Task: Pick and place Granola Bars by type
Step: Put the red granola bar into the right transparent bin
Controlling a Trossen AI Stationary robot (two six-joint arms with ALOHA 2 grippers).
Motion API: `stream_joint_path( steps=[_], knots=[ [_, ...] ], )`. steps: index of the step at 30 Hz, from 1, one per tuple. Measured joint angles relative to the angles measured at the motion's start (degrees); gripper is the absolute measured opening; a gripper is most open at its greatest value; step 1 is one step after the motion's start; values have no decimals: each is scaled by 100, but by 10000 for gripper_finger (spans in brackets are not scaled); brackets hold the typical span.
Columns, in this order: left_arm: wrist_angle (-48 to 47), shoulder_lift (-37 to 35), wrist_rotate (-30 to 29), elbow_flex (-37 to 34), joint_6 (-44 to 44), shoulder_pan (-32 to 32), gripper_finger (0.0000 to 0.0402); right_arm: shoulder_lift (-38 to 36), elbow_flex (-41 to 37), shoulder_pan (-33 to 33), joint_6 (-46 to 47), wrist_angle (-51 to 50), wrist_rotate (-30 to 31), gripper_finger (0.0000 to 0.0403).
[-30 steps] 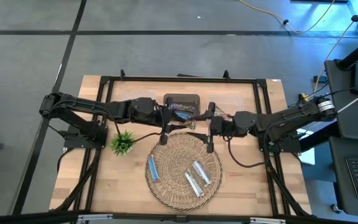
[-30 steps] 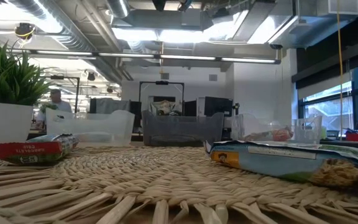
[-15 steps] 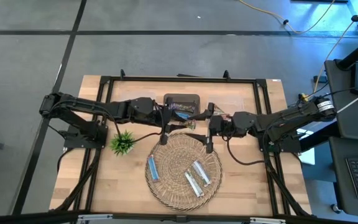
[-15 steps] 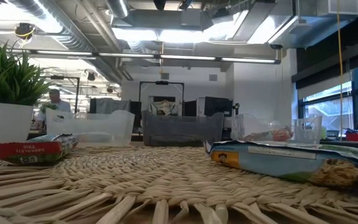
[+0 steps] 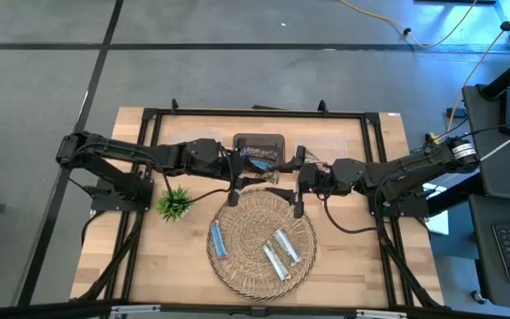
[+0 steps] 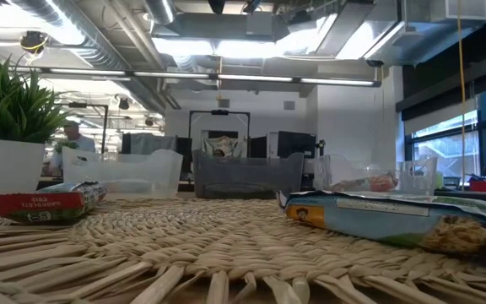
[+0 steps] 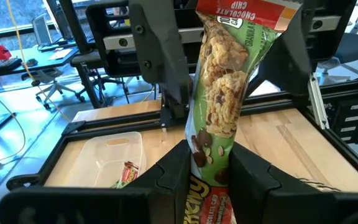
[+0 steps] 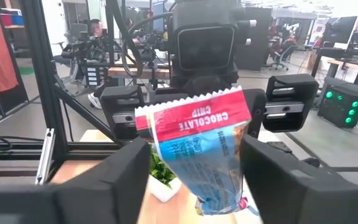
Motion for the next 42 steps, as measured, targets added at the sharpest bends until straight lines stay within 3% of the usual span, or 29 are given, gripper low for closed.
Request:
stream_joint_path(
  steps=[6,12,18,23,28,35,42],
  knots=[
    [-1,0,-29,0,0,-4,89,0,0,-3,-15,0,42,150],
    [-3,-3,-43,0,243,-15,115,0,0,0,-15,-6,168,110],
    [-321,-47,-173,0,257,-50,152,-31,0,2,-4,-195,212,107],
    [-1336,-303,-837,2,249,-50,166,-226,-2,-1,289,-904,261,105],
    [-2323,-565,-1064,2,-204,-49,164,-517,-4,-8,685,-1858,852,104],
    [-3331,-589,-251,2,-665,-50,165,-710,-4,-358,1431,-4006,1856,104],
    [-3824,-433,-47,4,-558,-275,162,-595,-94,-1140,1827,-5405,1923,104]
  ],
)
